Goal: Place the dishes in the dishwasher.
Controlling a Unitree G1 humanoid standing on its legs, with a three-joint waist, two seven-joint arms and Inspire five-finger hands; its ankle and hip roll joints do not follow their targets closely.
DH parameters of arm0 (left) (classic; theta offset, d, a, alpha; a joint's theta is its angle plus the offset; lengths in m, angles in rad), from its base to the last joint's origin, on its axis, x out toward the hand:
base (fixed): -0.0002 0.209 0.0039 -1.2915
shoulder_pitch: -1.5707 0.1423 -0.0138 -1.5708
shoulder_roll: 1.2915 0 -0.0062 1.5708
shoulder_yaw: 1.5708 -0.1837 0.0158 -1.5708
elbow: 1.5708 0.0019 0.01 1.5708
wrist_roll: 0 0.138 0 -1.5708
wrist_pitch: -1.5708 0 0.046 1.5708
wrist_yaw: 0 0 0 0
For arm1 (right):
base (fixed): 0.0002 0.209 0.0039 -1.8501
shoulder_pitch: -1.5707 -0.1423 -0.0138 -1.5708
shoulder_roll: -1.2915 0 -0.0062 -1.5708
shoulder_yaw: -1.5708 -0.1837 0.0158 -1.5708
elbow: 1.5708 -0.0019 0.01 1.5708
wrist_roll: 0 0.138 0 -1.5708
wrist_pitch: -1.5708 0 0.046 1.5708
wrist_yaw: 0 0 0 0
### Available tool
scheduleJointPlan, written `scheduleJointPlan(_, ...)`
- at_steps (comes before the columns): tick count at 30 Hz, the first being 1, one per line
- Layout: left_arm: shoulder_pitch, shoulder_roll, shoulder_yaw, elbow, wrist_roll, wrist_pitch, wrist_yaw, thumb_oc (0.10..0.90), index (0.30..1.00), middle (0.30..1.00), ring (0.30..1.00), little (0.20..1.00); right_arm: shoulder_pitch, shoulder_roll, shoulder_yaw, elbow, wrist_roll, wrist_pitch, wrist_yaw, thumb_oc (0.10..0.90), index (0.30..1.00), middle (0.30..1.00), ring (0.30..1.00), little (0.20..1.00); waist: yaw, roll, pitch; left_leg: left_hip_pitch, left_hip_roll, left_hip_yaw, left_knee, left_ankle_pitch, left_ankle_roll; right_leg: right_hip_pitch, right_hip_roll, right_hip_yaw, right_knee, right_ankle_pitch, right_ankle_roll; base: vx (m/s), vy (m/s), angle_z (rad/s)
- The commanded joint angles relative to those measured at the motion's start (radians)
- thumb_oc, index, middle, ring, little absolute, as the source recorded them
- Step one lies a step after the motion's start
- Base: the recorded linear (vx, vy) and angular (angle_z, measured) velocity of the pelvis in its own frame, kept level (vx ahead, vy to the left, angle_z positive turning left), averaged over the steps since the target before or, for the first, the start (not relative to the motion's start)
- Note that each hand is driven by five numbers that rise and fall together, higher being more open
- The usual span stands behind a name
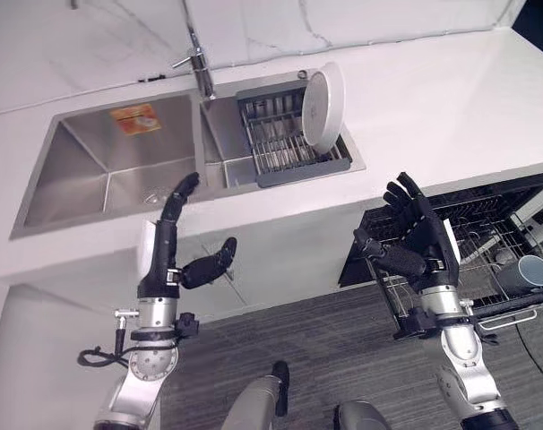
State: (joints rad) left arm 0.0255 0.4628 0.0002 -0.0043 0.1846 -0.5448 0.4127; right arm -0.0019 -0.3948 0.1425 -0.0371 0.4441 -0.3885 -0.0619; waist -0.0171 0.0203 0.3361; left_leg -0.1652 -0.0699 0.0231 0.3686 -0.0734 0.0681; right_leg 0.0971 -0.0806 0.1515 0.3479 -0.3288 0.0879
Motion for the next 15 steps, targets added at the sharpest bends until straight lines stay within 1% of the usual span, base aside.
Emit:
scheduleJointPlan(1, 0.029, 0.019, 0.048, -0.140, 0.065, -0.120, 0.097, 0.800, 0.900, 0.900, 0.900, 0.900, -0.069, -0.006, -0.049, -0.111, 0.016, -0.103, 0.043, 0.800, 0.900, 0.900, 0.900, 0.900, 0.020, 0.045, -0.109, -0.050, 0.032, -0.092, -0.069, -0.017, -0.088, 0.031, 0.120, -0.147, -0.048, 0.044, -0.051, 0.03, -0.009, -0.33)
scheduleJointPlan(2, 0.044, 0.022, 0.058, -0.150, 0.075, -0.111, 0.113, 0.800, 0.900, 0.900, 0.900, 0.900, -0.076, 0.000, -0.046, -0.110, 0.025, -0.097, 0.060, 0.800, 0.900, 0.900, 0.900, 0.900, 0.037, 0.041, -0.109, -0.038, 0.040, -0.073, -0.069, -0.032, -0.087, 0.036, 0.082, -0.212, -0.048, 0.038, -0.041, -0.09, -0.074, -0.72)
scheduleJointPlan(3, 0.061, 0.029, 0.070, -0.162, 0.101, -0.097, 0.144, 0.800, 0.900, 0.900, 0.900, 0.900, -0.099, 0.004, -0.030, -0.106, 0.028, -0.092, 0.062, 0.800, 0.900, 0.900, 0.900, 0.900, 0.070, 0.044, -0.116, -0.041, 0.067, -0.045, -0.069, -0.043, -0.091, 0.016, 0.026, -0.308, -0.048, 0.047, -0.020, -0.12, -0.088, -1.05)
scheduleJointPlan(5, 0.073, 0.034, 0.068, -0.163, 0.103, -0.102, 0.162, 0.800, 0.900, 0.900, 0.900, 0.900, -0.108, -0.003, -0.015, -0.114, 0.025, -0.080, 0.041, 0.800, 0.900, 0.900, 0.900, 0.900, 0.077, 0.045, -0.115, -0.040, 0.081, -0.038, -0.069, -0.045, -0.098, -0.008, 0.010, -0.320, -0.048, 0.056, -0.020, -0.10, -0.060, -1.43)
scheduleJointPlan(6, 0.079, 0.035, 0.068, -0.165, 0.103, -0.105, 0.170, 0.800, 0.900, 0.900, 0.900, 0.900, -0.110, -0.003, -0.009, -0.117, 0.020, -0.075, 0.036, 0.800, 0.900, 0.900, 0.900, 0.900, 0.079, 0.047, -0.113, -0.039, 0.089, -0.032, -0.069, -0.045, -0.102, -0.014, 0.003, -0.329, -0.048, 0.059, -0.019, -0.07, -0.024, -0.73)
scheduleJointPlan(9, 0.093, 0.032, 0.064, -0.176, 0.138, -0.110, 0.211, 0.800, 0.900, 0.900, 0.900, 0.900, -0.115, -0.010, 0.012, -0.126, -0.006, -0.066, 0.022, 0.800, 0.900, 0.900, 0.900, 0.900, 0.079, 0.046, -0.105, -0.057, 0.112, -0.009, -0.069, -0.036, -0.122, -0.042, -0.017, -0.341, -0.048, 0.066, -0.019, -0.11, -0.018, -0.08)
scheduleJointPlan(11, 0.093, 0.031, 0.063, -0.176, 0.139, -0.107, 0.215, 0.800, 0.900, 0.900, 0.900, 0.900, -0.115, -0.014, 0.015, -0.127, -0.005, -0.065, 0.023, 0.800, 0.900, 0.900, 0.900, 0.900, 0.078, 0.045, -0.104, -0.065, 0.117, -0.003, -0.069, -0.030, -0.126, -0.049, -0.023, -0.343, -0.048, 0.069, -0.019, -0.07, -0.034, -0.04)
scheduleJointPlan(12, 0.094, 0.027, 0.061, -0.175, 0.145, -0.108, 0.224, 0.800, 0.900, 0.900, 0.900, 0.900, -0.111, -0.021, 0.017, -0.127, 0.003, -0.066, 0.030, 0.800, 0.900, 0.900, 0.900, 0.900, 0.076, 0.044, -0.107, -0.082, 0.129, 0.010, -0.069, -0.022, -0.133, -0.058, -0.032, -0.349, -0.048, 0.069, -0.018, -0.09, -0.058, 0.00)
scheduleJointPlan(15, 0.090, 0.024, 0.059, -0.172, 0.143, -0.126, 0.212, 0.800, 0.900, 0.900, 0.900, 0.900, -0.106, -0.027, 0.015, -0.131, 0.006, -0.078, 0.036, 0.800, 0.900, 0.900, 0.900, 0.900, 0.073, 0.044, -0.111, -0.101, 0.143, 0.021, -0.069, -0.015, -0.138, -0.064, -0.030, -0.355, -0.048, 0.064, -0.020, -0.06, -0.057, -0.01)
